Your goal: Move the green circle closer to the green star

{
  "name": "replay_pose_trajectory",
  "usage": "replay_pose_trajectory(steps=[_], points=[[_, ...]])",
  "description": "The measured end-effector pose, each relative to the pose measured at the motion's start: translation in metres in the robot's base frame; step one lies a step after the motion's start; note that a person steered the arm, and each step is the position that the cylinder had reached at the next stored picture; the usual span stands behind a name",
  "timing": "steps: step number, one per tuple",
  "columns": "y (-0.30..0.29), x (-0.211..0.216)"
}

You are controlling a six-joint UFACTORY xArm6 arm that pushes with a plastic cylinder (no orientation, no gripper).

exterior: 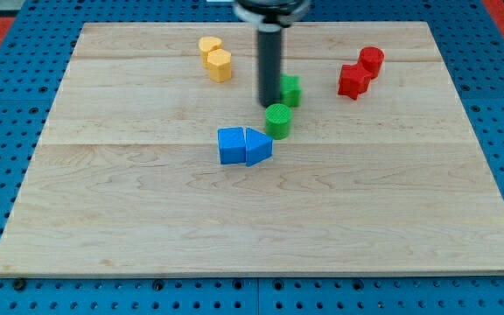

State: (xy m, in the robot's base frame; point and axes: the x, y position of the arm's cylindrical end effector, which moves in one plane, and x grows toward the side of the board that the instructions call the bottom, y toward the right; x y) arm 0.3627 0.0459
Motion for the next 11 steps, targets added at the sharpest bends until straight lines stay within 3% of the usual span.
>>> replay_pose_trajectory(steps=[1,2,3,4,5,6,7,8,10,11], points=[[0.025,-0.018],[-0.036,-0.002],[-0.079,0.043],[-0.079,0.073],[0.000,0.072],[0.002,0.042],[-0.046,0.063],[-0.035,0.038],[0.061,0.016],[0.119,0.077]])
